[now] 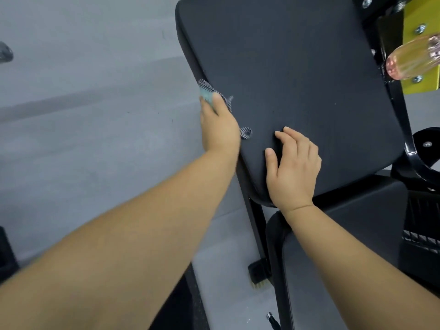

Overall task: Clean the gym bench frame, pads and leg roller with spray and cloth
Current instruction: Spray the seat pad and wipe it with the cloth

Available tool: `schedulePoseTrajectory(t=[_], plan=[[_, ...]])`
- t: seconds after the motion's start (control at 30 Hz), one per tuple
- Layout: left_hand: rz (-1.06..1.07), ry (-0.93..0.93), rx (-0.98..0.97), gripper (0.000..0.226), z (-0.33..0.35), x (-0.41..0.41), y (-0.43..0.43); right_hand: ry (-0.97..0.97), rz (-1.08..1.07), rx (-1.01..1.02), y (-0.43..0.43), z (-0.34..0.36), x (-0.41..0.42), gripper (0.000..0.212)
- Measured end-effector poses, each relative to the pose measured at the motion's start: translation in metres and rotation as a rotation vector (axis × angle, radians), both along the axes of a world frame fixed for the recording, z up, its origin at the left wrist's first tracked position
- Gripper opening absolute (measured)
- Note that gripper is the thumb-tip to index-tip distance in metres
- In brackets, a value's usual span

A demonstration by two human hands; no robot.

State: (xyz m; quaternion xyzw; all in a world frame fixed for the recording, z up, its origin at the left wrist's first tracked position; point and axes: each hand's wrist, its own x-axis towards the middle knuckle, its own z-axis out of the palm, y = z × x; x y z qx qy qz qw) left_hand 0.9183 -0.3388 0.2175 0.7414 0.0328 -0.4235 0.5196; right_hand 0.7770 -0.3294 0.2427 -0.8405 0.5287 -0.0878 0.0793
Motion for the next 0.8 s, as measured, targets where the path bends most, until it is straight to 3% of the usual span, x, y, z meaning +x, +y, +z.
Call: schedulePoseTrajectory(t=[0.13,0.3,0.4,0.57,0.7,0.8], plan=[[-0.051,-0.085,0.058,0.047,-0.001,-0.003,0.003,0.026,0.0,0.021,-0.002,0.0,0.001,0.045],[-0.08,-0.037,0.003,0.047,0.004,-0.052,0.045,-0.052,-0.053,0.141,-0.007,0.018,0.016,0.047],[-0.095,-0.121,0.041,0.046,-0.004,-0.007,0.011,0.016,0.017,0.218,-0.029,0.025,0.048,0.041],[-0.174,-0.217,0.128,0.049,-0.017,0.1,-0.059,0.24,0.09,0.27,-0.079,0.014,0.115,0.061],[-0.235,-0.171,0.054,0.054,-0.02,0.07,-0.032,0.265,0.056,0.222,-0.104,0.001,0.135,0.057],[-0.248,-0.027,0.001,0.053,-0.006,0.045,-0.007,0.247,0.04,0.135,-0.128,-0.008,0.154,0.052]])
